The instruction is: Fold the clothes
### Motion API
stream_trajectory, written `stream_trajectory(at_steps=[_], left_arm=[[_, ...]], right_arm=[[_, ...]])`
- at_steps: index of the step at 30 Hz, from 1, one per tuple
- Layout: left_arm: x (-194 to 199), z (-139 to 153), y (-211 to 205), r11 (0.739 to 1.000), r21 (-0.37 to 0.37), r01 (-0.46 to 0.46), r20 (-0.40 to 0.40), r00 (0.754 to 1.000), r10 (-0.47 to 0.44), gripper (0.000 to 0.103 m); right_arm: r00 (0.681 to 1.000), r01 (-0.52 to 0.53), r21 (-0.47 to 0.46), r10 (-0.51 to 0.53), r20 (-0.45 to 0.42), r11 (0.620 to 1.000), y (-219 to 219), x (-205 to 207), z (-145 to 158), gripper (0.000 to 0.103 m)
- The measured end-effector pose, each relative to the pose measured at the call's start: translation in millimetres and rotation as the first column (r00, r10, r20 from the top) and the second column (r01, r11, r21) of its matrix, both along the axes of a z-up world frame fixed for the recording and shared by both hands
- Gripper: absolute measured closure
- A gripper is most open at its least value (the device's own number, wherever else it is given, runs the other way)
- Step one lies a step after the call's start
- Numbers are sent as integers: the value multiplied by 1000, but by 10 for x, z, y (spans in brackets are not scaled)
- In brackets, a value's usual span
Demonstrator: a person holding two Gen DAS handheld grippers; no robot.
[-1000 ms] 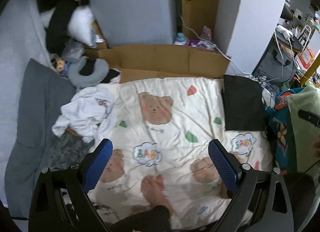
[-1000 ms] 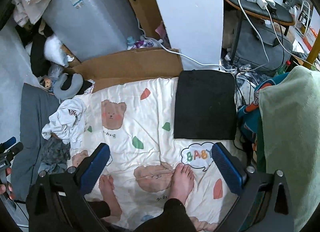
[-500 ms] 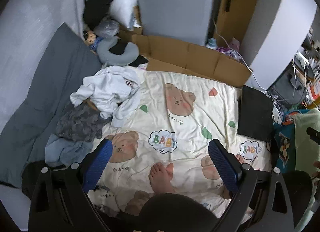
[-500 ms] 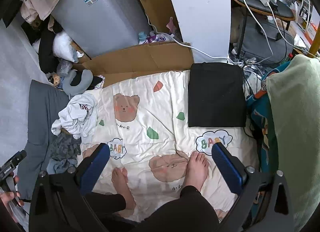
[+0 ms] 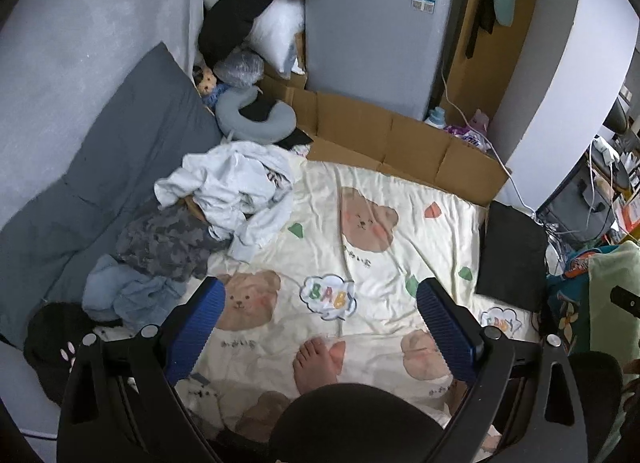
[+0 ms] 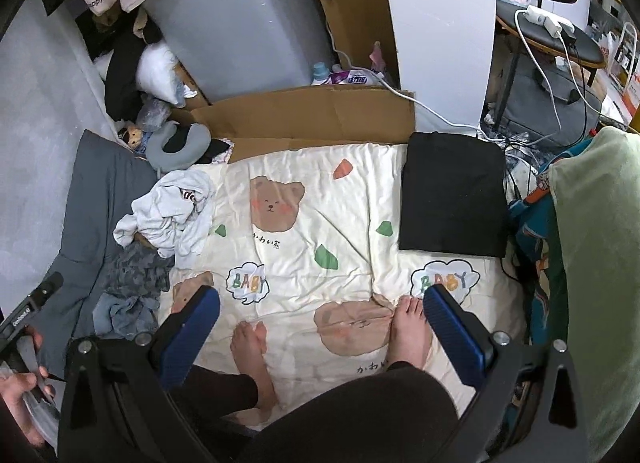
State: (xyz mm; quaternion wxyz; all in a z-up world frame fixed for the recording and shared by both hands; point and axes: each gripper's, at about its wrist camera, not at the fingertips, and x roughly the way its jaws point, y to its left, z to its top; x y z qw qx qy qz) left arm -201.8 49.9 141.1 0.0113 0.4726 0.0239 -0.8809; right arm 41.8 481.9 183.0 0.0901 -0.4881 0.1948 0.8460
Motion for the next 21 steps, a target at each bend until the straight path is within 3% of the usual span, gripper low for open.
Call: stream_trajectory(at_steps=[12, 17, 21], left_arm=[[203, -255, 14, 998, 22, -56, 12, 998, 56, 6], [229, -391, 59, 997, 18, -70, 25, 997, 69, 6], [210, -441, 110, 998, -5, -69, 23, 997, 69, 6]], right_arm=[[999, -37, 105, 39, -16, 994, -347, 39, -68, 1], [998, -54, 87, 57, -30, 995, -438, 43, -103, 1], [998, -61, 89, 60, 15, 994, -506, 30, -191, 1]])
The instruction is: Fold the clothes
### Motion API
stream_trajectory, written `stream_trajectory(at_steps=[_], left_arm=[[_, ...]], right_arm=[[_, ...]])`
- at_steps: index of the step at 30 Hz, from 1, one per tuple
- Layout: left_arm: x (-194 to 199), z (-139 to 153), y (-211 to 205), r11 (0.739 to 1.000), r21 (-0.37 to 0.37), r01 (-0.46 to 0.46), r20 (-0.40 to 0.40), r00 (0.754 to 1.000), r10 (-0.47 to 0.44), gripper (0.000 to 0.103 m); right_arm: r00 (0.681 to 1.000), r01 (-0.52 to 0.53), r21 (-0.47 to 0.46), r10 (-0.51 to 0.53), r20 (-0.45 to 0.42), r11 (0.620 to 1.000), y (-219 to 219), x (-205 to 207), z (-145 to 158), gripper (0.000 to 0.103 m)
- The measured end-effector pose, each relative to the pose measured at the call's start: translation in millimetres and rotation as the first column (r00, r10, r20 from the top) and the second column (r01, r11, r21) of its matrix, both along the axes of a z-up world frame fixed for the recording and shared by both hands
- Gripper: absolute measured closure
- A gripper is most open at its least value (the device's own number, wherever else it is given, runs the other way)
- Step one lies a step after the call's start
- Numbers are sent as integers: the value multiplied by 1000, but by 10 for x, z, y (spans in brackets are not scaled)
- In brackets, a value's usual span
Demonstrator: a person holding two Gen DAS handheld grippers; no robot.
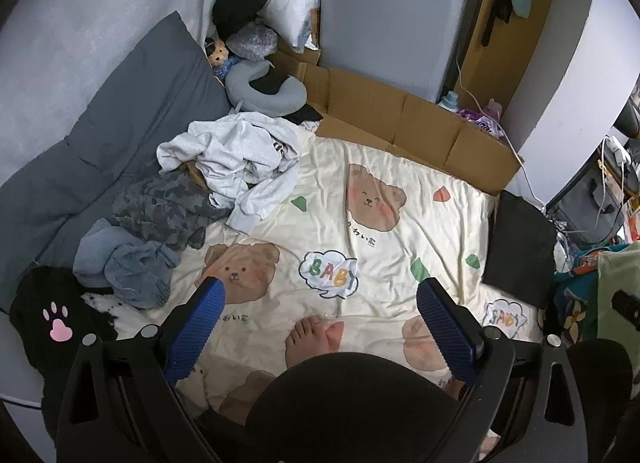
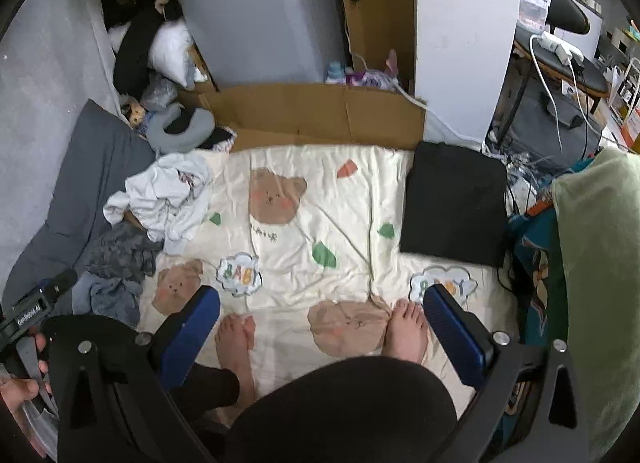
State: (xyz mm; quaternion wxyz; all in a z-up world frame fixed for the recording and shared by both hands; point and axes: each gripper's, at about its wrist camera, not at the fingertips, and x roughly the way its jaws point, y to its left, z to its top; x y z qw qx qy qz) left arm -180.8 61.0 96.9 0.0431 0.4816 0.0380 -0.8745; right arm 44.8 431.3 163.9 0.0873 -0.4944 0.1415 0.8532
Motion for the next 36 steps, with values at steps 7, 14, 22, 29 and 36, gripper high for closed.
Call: stream_trajectory(at_steps=[7, 14, 22, 29, 36], left_arm=[[-78, -75, 77, 999, -53, 1, 31, 1000, 1, 6], [-131, -113, 177, 994, -111, 2, 49, 999, 4, 6], [-191, -130, 186, 996, -86, 18, 62, 998, -13, 6], [-182, -121, 172, 996, -85, 4, 50, 999, 1, 6], [-218, -124, 203, 995, -98, 22, 49, 999, -18, 6]], right_arm=[[1000, -11, 45, 11, 3, 999, -84, -18, -23, 1], [999, -39, 63, 37, 33, 997, -115, -97, -52, 1], [997, -45, 45, 42, 57, 998, -116, -170, -64, 1], [997, -46, 32, 44, 64, 998, -106, -185, -80, 1], [997, -40, 26, 38, 70, 999, -107, -204, -91, 1]])
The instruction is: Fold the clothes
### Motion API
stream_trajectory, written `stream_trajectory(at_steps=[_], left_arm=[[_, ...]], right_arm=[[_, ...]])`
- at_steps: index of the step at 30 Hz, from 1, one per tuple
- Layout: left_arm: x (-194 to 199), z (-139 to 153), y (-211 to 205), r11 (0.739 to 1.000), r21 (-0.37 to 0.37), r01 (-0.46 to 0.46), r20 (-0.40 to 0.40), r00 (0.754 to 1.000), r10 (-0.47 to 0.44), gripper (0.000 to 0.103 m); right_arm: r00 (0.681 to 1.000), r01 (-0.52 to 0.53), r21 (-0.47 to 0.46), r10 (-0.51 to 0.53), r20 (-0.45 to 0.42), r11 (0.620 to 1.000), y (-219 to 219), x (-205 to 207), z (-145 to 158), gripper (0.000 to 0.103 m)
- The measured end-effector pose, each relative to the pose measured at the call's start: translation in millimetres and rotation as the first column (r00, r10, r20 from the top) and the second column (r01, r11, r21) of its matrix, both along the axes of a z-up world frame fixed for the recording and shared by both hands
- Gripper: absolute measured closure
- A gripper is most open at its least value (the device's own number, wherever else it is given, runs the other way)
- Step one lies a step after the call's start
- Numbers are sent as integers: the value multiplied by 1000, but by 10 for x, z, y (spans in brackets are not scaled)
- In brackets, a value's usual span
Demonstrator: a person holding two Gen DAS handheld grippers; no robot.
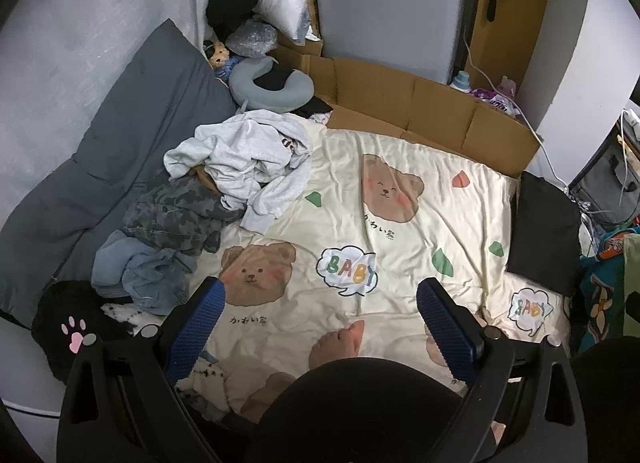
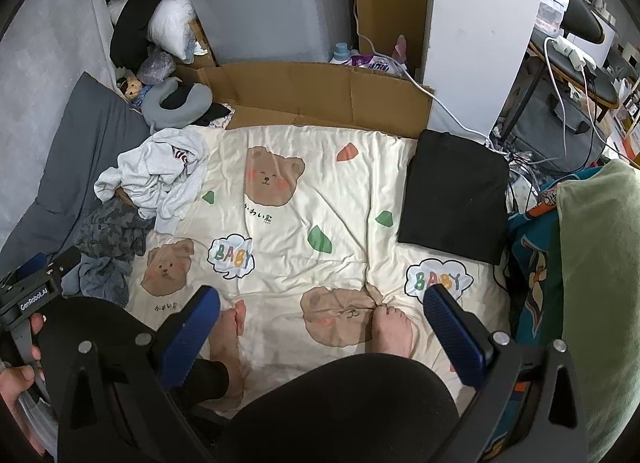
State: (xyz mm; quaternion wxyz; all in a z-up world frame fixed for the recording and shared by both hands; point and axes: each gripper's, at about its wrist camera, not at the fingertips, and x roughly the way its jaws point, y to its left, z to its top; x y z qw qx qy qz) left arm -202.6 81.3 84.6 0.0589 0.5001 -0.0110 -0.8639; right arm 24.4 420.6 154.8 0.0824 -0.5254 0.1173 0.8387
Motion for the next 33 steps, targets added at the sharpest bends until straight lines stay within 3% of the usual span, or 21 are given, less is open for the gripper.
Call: stream_trajectory(at_steps=[33], left_arm=[[-50, -10, -3, 999, 37, 24, 0, 1000, -24, 6]], right_arm=[[1000, -3, 42, 3, 18, 999, -50, -25, -6, 1]])
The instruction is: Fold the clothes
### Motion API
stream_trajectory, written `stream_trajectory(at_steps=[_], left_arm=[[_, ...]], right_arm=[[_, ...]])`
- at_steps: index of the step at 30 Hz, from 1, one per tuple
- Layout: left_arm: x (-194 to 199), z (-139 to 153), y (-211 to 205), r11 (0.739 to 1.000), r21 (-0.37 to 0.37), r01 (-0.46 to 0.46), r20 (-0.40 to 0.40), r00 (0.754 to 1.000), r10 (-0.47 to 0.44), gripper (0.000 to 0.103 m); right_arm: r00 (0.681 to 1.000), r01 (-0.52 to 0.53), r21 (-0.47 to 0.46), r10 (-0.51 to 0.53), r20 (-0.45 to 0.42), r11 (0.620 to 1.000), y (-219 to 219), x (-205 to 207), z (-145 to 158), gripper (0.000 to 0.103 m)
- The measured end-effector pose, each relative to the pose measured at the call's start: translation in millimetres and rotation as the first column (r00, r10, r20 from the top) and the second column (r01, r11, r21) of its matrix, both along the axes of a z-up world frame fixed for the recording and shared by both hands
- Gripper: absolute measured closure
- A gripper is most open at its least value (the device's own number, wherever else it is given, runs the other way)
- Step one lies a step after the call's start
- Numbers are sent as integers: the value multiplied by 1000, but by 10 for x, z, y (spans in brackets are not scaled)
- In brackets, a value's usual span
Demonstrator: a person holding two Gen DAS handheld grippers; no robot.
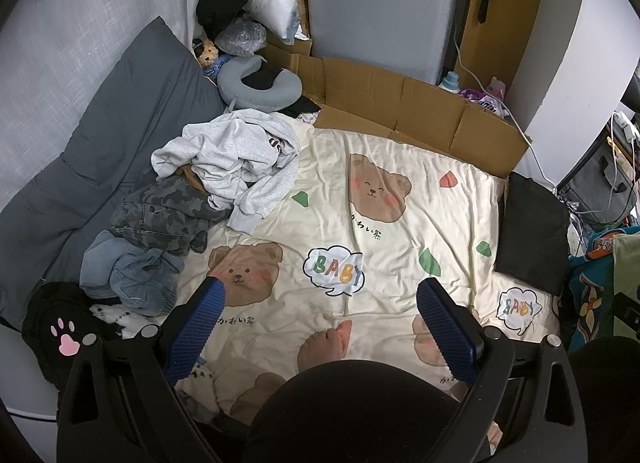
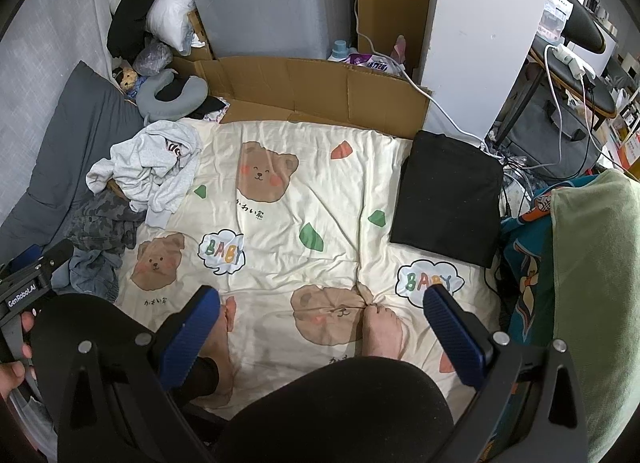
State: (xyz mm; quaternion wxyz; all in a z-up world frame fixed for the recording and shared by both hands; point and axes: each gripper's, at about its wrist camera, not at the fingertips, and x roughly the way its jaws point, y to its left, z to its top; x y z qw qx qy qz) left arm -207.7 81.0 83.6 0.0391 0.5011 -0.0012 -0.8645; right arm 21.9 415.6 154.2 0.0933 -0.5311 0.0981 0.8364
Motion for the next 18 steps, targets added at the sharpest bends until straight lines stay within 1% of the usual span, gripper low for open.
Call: stream_trajectory(at_steps=[12, 18], left_arm=[[-8, 4, -18, 1000, 4, 3, -1, 1000, -3, 6], [6, 0, -33, 1000, 20, 5, -1, 1000, -5, 6]], right_arm=[[1000, -1, 0, 1, 0, 1000, -13, -3, -3, 1], [1000, 11, 3, -11, -7, 1000, -31, 6, 6, 1]])
